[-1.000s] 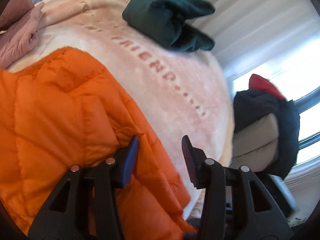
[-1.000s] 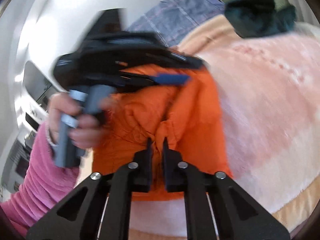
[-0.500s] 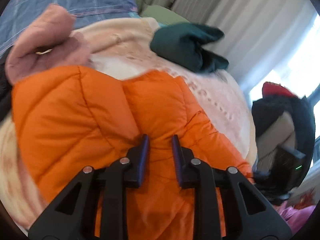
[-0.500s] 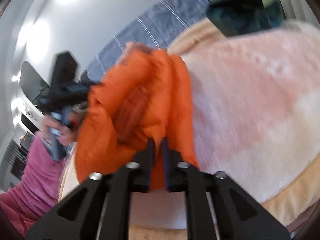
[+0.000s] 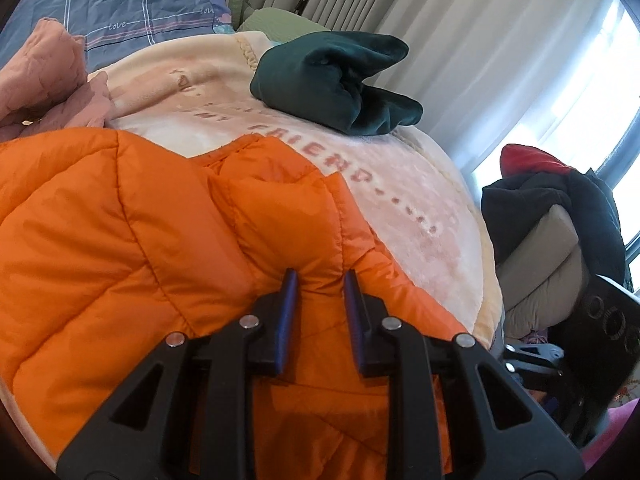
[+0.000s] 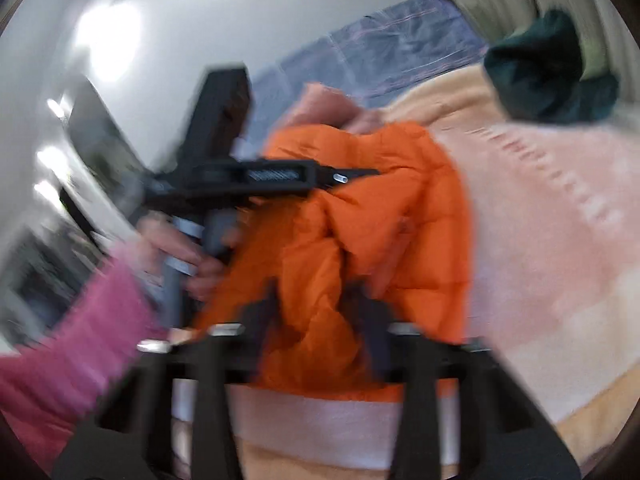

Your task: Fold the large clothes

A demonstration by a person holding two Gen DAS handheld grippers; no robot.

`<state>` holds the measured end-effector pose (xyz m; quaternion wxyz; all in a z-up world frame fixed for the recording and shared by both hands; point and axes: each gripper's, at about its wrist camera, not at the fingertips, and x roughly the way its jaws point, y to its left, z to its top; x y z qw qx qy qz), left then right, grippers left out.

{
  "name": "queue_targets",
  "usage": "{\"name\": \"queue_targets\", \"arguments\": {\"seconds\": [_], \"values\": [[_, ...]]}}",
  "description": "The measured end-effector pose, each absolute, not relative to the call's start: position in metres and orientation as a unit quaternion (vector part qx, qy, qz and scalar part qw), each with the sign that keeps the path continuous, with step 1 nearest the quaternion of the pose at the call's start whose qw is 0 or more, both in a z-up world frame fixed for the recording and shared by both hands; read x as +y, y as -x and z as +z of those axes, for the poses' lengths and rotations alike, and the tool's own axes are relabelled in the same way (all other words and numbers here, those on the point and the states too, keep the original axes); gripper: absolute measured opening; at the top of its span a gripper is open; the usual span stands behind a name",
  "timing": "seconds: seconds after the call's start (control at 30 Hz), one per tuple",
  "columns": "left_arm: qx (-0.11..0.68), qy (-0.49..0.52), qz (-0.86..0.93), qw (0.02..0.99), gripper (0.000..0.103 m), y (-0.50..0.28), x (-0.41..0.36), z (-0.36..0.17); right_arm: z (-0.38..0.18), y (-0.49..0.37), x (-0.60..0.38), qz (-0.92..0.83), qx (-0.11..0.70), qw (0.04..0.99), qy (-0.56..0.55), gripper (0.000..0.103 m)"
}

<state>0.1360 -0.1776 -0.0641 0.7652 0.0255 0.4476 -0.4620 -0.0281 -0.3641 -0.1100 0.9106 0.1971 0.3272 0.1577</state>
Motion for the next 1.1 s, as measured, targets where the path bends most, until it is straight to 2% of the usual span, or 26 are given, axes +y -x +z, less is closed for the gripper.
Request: {"name": "queue_targets", "arguments": {"seconds": [0.03, 0.07, 0.27, 0.43, 0.47, 0.63, 0.73, 0.87, 1.1], "values": [[0.446, -0.023, -0.463, 0.765, 0.023, -0.136, -0.179, -0.065, -0.116, 0.026, -0.368, 0.153, 0.338, 0.905, -0.208, 0.009], [0.446, -0.019, -0.466, 0.764, 0.023, -0.138, -0.182, -0.067, -0.127, 0.024, -0.375, 0.145, 0.355, 0.894, -0.232, 0.007], [0.433, -0.032, -0.481, 0.762, 0.026, -0.136, -0.206, -0.082, -0.169, 0.03, -0.39, 0.116, 0.378, 0.879, -0.269, 0.007], [0.423, -0.066, -0.468, 0.773, 0.026, -0.13, -0.214, -0.089, -0.14, 0.043, -0.378, 0.086, 0.363, 0.911, -0.176, 0.027], [0.424, -0.065, -0.467, 0.773, 0.026, -0.131, -0.214, -0.09, -0.13, 0.048, -0.376, 0.076, 0.348, 0.921, -0.158, 0.028], [0.433, -0.057, -0.468, 0.768, 0.026, -0.134, -0.215, -0.092, -0.101, 0.058, -0.356, 0.099, 0.283, 0.949, -0.102, 0.027], [0.433, -0.057, -0.468, 0.768, 0.026, -0.134, -0.214, -0.093, -0.12, 0.043, -0.347, 0.098, 0.308, 0.942, -0.091, 0.027], [0.434, -0.043, -0.475, 0.764, 0.026, -0.136, -0.212, -0.094, -0.164, 0.019, -0.356, 0.087, 0.353, 0.922, -0.133, 0.02], [0.432, -0.04, -0.48, 0.763, 0.026, -0.138, -0.211, -0.099, -0.16, 0.018, -0.343, 0.061, 0.365, 0.926, -0.076, 0.02]]}}
